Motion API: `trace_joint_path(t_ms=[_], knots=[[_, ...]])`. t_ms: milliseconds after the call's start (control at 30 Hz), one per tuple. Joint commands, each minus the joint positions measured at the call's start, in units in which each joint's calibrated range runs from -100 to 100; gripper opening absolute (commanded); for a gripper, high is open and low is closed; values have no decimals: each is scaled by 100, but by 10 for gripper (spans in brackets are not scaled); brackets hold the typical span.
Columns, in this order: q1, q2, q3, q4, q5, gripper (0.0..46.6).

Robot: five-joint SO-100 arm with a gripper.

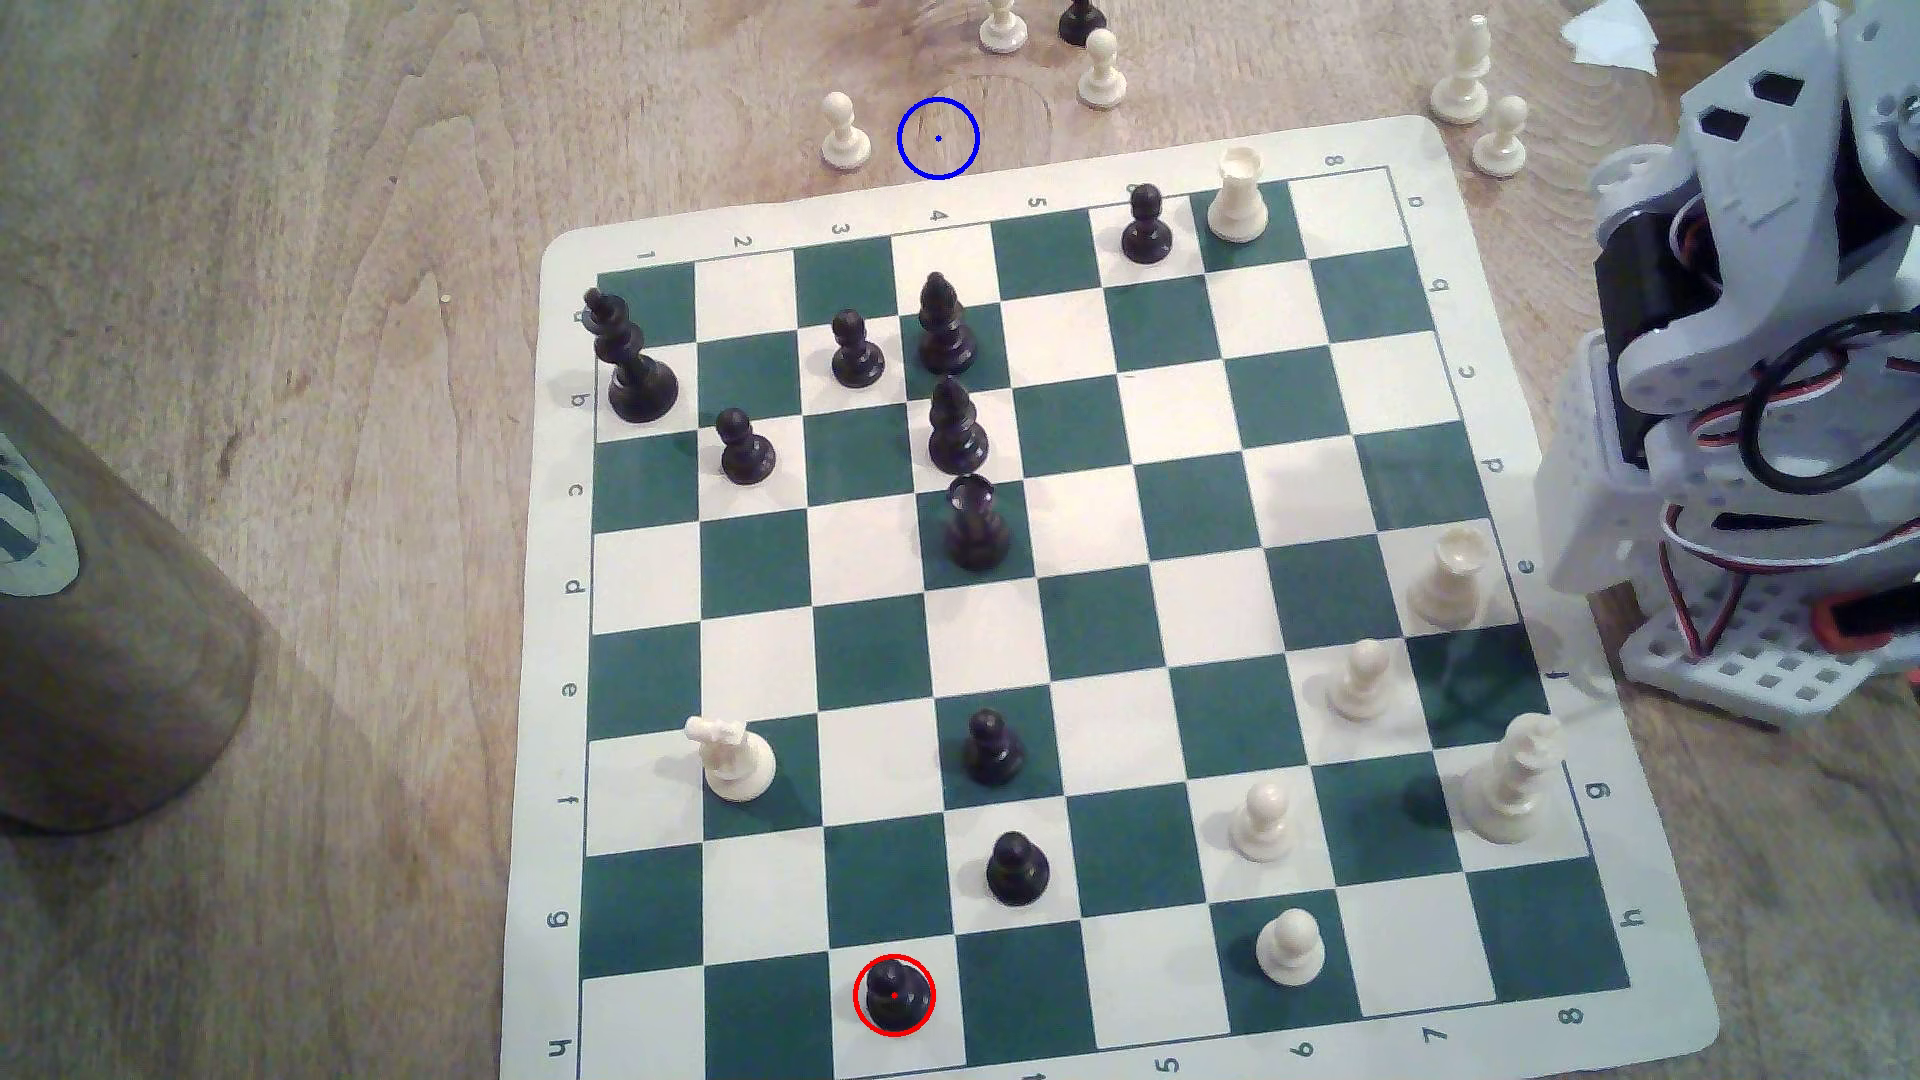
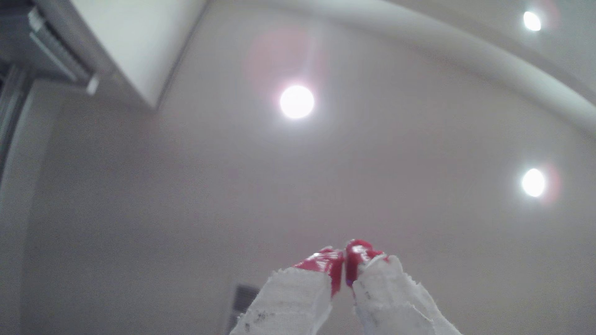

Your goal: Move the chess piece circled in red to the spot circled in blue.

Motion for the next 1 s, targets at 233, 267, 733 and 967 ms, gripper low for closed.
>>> trace_joint_path(t_ms=[233,267,733,967], knots=[[-797,-11,-46,1282,0,2],[-891,-11,-218,1806,-10,2],[-1016,-11,-2104,7572,-29,2],[-1133,-11,-2629,9538,-44,2]])
